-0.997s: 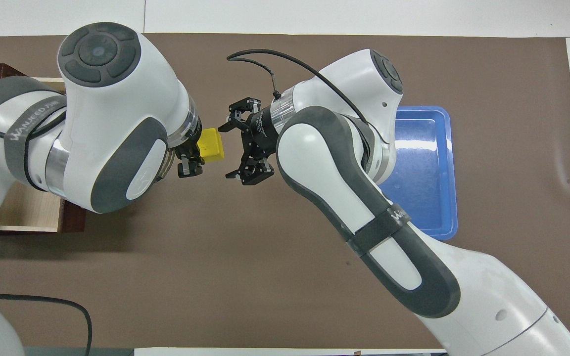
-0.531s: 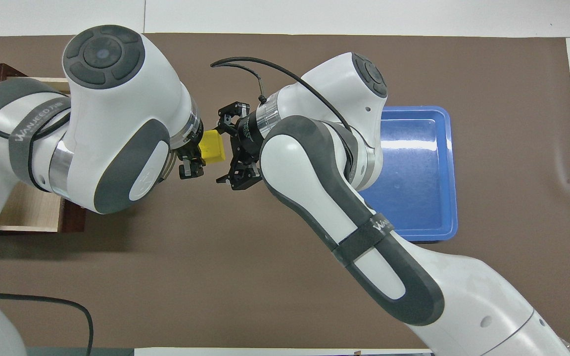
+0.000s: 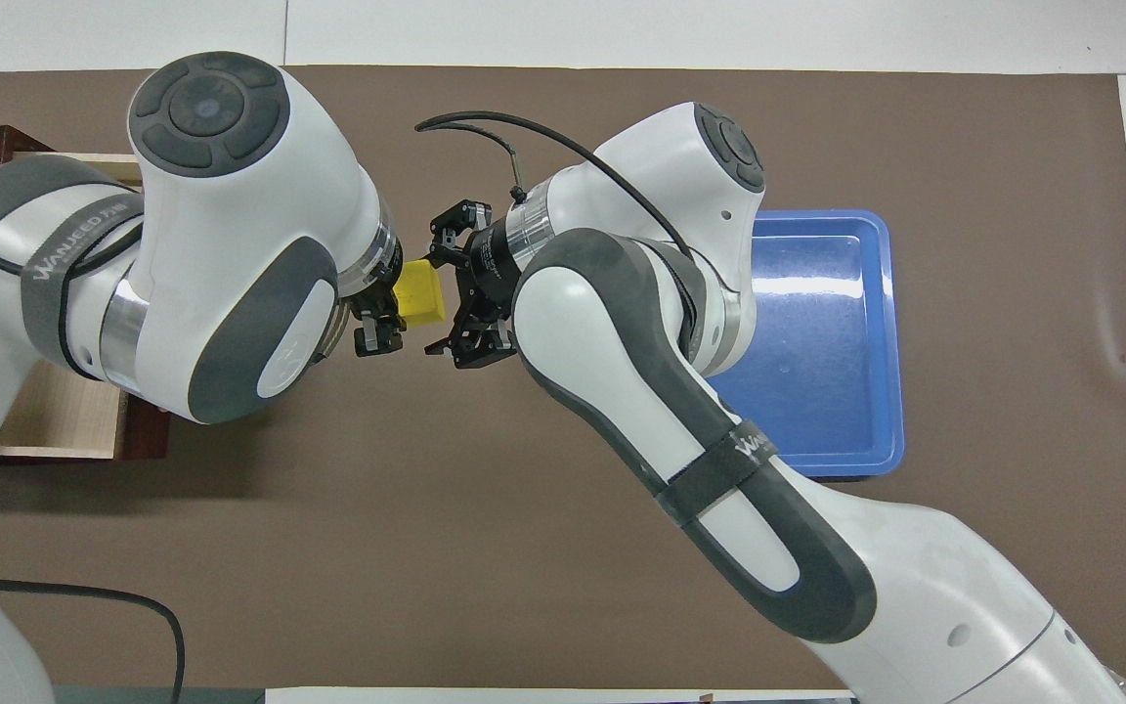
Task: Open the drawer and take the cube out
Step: 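Close the right gripper on the yellow cube held by the left gripper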
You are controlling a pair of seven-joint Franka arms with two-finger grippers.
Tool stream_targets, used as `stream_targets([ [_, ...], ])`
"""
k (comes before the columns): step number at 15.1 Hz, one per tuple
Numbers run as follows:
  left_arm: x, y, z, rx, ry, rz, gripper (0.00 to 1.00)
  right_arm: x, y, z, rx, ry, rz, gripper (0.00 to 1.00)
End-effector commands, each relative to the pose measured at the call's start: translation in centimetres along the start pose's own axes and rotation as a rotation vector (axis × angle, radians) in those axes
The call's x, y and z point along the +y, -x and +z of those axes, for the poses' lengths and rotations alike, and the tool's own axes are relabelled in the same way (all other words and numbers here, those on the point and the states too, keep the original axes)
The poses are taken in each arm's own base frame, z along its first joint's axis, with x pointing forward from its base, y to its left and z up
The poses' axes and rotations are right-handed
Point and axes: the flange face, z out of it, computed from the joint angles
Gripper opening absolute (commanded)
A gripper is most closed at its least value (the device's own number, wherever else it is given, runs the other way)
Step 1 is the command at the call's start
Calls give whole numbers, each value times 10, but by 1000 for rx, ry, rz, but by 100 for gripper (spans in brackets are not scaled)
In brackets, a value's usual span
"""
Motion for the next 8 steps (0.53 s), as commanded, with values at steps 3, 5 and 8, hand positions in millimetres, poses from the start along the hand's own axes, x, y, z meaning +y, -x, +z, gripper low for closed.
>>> stream_targets([
  [3, -1, -4, -4, -6, 26, 8, 0, -1, 1, -2, 11, 18, 18, 0],
  [5, -1, -5, -5, -4, 24, 19, 0, -2, 2, -3, 8, 14, 15, 0],
  [8, -1, -6, -4, -2, 20, 48, 38, -2, 2, -3, 6, 14, 16, 0],
])
